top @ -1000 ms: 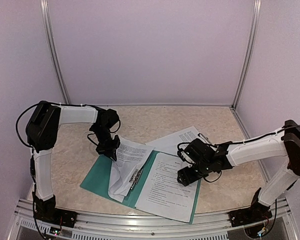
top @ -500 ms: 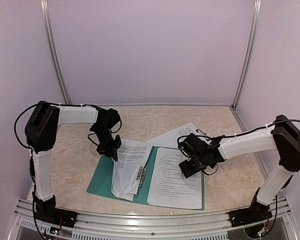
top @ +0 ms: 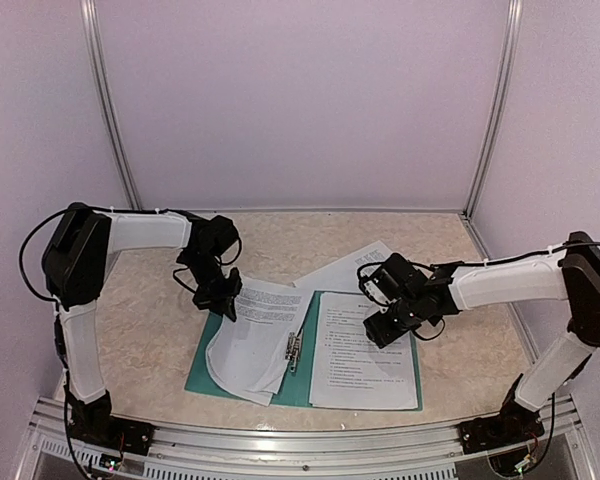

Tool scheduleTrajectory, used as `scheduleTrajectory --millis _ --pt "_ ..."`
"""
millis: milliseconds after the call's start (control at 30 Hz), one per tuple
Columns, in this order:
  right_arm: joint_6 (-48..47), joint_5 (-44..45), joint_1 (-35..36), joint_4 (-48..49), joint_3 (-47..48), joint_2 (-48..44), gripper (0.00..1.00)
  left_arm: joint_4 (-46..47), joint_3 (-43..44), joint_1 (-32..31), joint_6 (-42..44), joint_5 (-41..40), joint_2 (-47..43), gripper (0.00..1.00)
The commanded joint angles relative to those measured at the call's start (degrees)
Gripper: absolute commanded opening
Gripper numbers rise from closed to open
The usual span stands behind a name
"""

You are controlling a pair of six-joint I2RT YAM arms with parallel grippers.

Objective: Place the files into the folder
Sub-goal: Place the file on the spring clip of the folder.

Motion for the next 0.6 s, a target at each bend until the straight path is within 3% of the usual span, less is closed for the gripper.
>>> scheduleTrajectory --millis 0,167,367,567 --pt "0.11 -7.38 0.36 3.64 -0.33 -5.11 0.68 4.94 -3.0 0.29 -4.29 4.63 -3.58 0.0" --pt "0.37 -8.65 0.58 4.07 0.89 -6.22 0.68 8.33 -5.24 0.84 -7.22 8.94 -5.76 0.0" --pt "0.07 -9.06 0.94 3.69 1.91 -5.49 0.68 6.04 -5.28 1.95 -7.41 3.28 -6.73 0.0" --pt "-0.03 -9.26 1.29 3.43 3.02 -4.84 0.69 7.65 -7.78 2.49 -9.18 3.05 -8.37 0.0"
